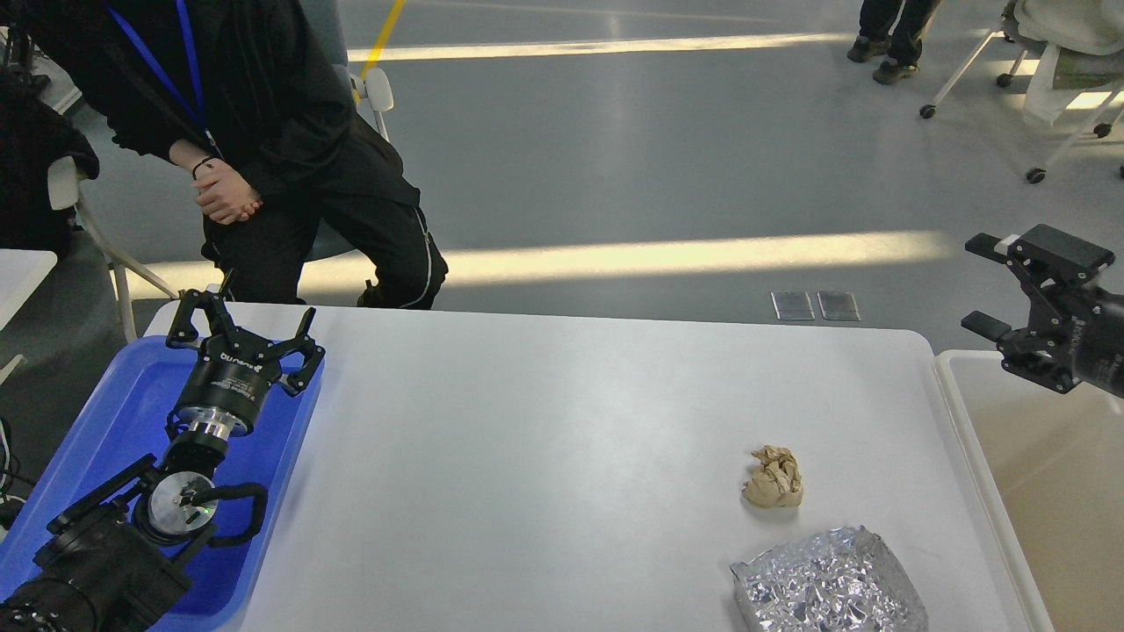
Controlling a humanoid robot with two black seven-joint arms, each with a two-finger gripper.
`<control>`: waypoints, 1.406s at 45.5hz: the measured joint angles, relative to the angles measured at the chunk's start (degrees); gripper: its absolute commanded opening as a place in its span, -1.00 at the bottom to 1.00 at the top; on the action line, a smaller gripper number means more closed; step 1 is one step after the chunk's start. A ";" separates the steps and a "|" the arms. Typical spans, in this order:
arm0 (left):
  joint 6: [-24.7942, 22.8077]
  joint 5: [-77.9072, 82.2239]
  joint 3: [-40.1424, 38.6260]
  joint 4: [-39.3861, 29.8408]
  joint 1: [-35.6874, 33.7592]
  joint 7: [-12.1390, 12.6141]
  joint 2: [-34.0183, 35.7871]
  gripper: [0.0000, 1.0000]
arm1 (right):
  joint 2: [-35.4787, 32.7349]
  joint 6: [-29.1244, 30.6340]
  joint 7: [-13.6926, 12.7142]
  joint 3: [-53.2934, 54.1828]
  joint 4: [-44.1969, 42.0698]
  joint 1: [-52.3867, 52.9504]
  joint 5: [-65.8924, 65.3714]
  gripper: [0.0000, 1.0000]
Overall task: Tidy desktop
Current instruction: 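Move the right gripper down toward the silver foil wrapper, then grasp the crumpled silver foil wrapper with the right gripper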
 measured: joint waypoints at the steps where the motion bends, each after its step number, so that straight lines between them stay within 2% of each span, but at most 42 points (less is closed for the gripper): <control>1: 0.00 0.01 0.00 0.00 0.00 0.00 0.00 1.00 | -0.43 0.70 -0.13 -0.02 0.34 0.13 -2.20 1.00; 16: 0.00 0.00 0.00 0.00 0.00 0.00 0.00 1.00 | -3.39 5.75 -0.75 -1.09 4.46 -0.39 -31.41 1.00; 28: -0.01 0.02 0.00 0.00 0.00 0.00 0.00 1.00 | -2.35 4.64 -0.23 -5.70 5.98 -2.17 -43.21 1.00; 36: -0.03 0.01 0.00 0.00 0.00 0.00 0.00 1.00 | -1.65 0.37 -0.09 -10.19 7.69 -4.61 -49.71 1.00; 43: -0.03 0.00 0.00 0.00 0.00 0.00 0.00 1.00 | 0.42 -6.87 0.33 -14.08 8.11 -7.83 -56.48 1.00; 48: -0.03 0.00 0.00 0.00 0.00 0.00 0.00 1.00 | 2.44 -12.57 1.64 -16.72 7.79 -9.84 -60.80 1.00; 56: -0.03 0.02 0.00 0.00 0.00 0.00 0.00 1.00 | 5.25 -19.23 3.54 -19.96 4.44 -11.57 -64.84 1.00; 64: -0.03 0.02 0.00 0.00 0.00 0.00 0.00 1.00 | 7.76 -22.24 4.34 -21.52 0.51 -12.21 -66.47 1.00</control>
